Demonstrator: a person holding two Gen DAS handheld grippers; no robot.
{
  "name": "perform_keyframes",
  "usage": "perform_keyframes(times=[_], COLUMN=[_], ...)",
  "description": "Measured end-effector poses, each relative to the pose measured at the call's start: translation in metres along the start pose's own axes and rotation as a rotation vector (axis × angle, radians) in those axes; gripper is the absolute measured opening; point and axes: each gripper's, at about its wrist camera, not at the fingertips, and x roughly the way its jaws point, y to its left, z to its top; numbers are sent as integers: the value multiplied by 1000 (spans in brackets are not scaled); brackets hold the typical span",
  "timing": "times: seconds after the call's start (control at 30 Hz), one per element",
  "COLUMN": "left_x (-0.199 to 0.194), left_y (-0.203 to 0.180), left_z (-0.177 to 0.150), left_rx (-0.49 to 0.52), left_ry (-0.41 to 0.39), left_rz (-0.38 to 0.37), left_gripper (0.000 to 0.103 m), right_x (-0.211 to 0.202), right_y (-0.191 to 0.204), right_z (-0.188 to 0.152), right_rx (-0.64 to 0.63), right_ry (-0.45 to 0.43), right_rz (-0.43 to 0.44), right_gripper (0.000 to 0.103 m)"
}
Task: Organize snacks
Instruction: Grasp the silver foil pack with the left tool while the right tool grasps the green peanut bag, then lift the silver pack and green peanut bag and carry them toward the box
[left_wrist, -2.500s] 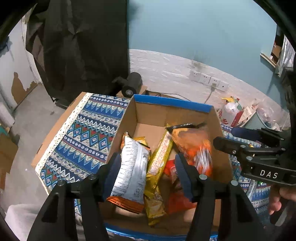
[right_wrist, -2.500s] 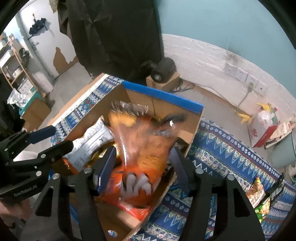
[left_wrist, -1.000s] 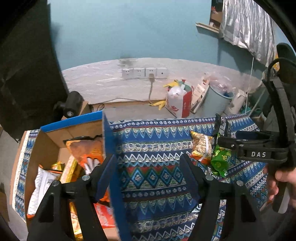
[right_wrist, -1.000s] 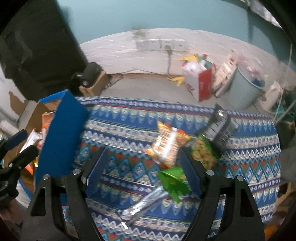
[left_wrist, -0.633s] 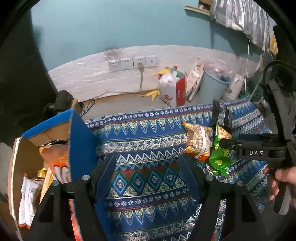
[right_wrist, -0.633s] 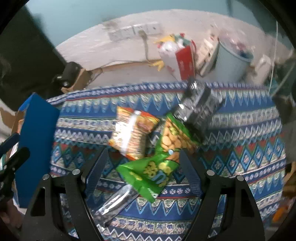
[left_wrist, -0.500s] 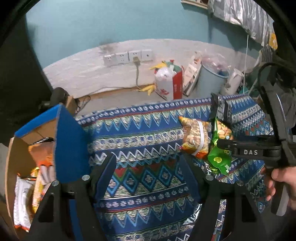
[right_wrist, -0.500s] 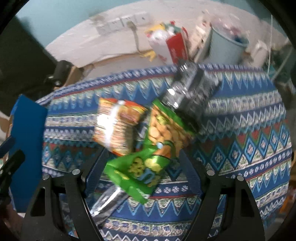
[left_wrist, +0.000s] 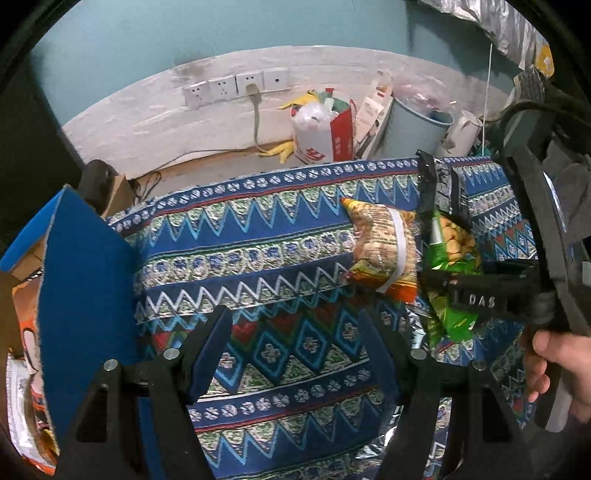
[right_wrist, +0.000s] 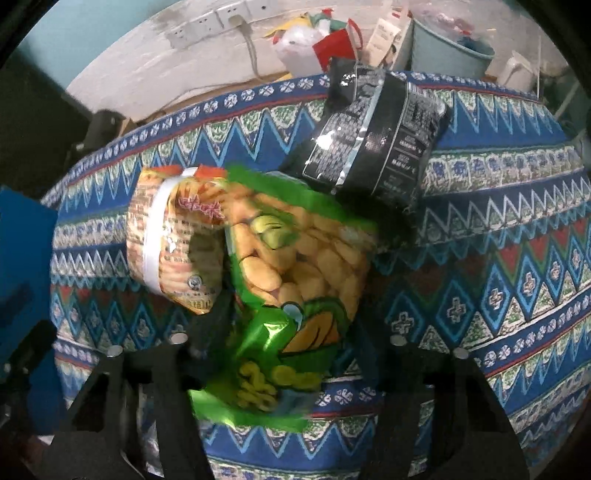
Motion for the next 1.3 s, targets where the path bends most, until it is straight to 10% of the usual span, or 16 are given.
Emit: perform_keyframes(times=[0.3,0.8,1.0,1.3], left_x=[4,37,46,26], left_y=[-29,-96,-103,-89], left_z=[-11,-44,-52,-49], left_rx=[18,223,255,223], left_ry=[55,167,192,130], left_rz=[-122,-105,-103,-94], left_gripper=[73,77,33,26], right_x=[-23,-55,-62,-81], right_y=[-6,-28,-26,-21], right_z=[-22,-52,-53,-57], right_rx=[-99,-112,-122,-157], right_ry=[-26,-33,-49,-81], right_rz=[-20,-3,8,10], right_gripper=[32,32,32,32])
